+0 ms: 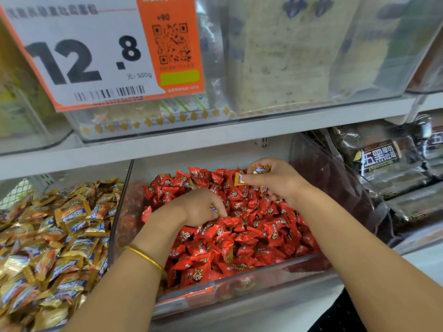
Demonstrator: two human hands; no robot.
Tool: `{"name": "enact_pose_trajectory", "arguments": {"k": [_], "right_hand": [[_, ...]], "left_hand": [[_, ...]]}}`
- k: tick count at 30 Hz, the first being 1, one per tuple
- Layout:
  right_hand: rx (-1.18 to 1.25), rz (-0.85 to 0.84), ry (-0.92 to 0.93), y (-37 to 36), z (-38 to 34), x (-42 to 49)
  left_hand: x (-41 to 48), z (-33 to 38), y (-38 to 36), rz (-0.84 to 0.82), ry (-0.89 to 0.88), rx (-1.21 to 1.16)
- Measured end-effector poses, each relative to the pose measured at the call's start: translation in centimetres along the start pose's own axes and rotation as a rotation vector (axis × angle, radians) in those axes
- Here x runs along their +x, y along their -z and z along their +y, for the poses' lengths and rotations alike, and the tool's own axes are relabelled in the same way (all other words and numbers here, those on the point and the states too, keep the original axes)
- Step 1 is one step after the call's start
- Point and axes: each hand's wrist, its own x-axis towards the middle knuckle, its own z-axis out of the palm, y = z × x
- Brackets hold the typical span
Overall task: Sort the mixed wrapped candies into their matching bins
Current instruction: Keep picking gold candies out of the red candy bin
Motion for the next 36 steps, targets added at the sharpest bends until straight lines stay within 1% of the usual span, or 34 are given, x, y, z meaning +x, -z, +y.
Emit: {"name": "enact_pose_trajectory", "arguments": {"k": [2,4,5,8,11,13,16,18,22,25,29,33,35,36], "right_hand": [[0.057,0.0,-0.009,0.2,-0.2,-0.4],[0.097,-0.003,-0.027,0.3,-0.1,-0.7],[0.104,-0.005,-0.032,0.4,0.0,-0.8],[0.096,-0.002,-0.037,0.5,0.4,-1.1],[0.088,0.003,-0.041,0.5,0.4,-1.3],[0.096,0.003,-0.044,0.3,0.2,-1.3],[0.125,0.006,-0.047,0.0,-0.1,-1.2],[0.169,0.01,-0.069,-0.2,-0.3,-1.1],[0.339,0.016,-0.139,0.1,-0.8,-1.2],[0.431,0.012,-0.172,0.2,-1.4,-2.1],[0.369,-0.07,-0.109,-2.1,-3.3,-4.6],[0.29,-0.222,0.015,-7.7,-7.3,-7.5],[0.201,-0.233,0.112,-10.3,-9.1,-8.2],[0.124,-0.248,0.165,-12.3,-10.2,-8.3]], "left_hand": [[0.2,0.1,-0.1,0.05,-0.007,-0.034],[0.6,-0.5,-0.2,0.14,0.015,0.026],[0.8,-0.8,-0.3,0.149,0.035,0.073],[1.2,-1.1,-0.3,0.072,0.072,0.159],[1.2,-0.5,-0.4,-0.001,0.073,0.226],[1.2,-0.2,-0.7,0.007,0.053,0.251],[1.3,-0.3,-1.0,0.093,0.015,0.249],[1.2,-0.4,-0.8,0.14,0.003,0.2],[-0.3,0.6,0.6,0.293,-0.061,-0.002],[-3.0,1.2,1.8,0.33,-0.107,-0.123],[-8.4,0.4,3.5,0.336,-0.098,-0.269],[-14.7,-3.3,5.0,0.321,-0.023,-0.422],[-16.4,-5.3,5.6,0.382,0.042,-0.371],[-17.5,-6.6,6.0,0.47,0.089,-0.308]]}}
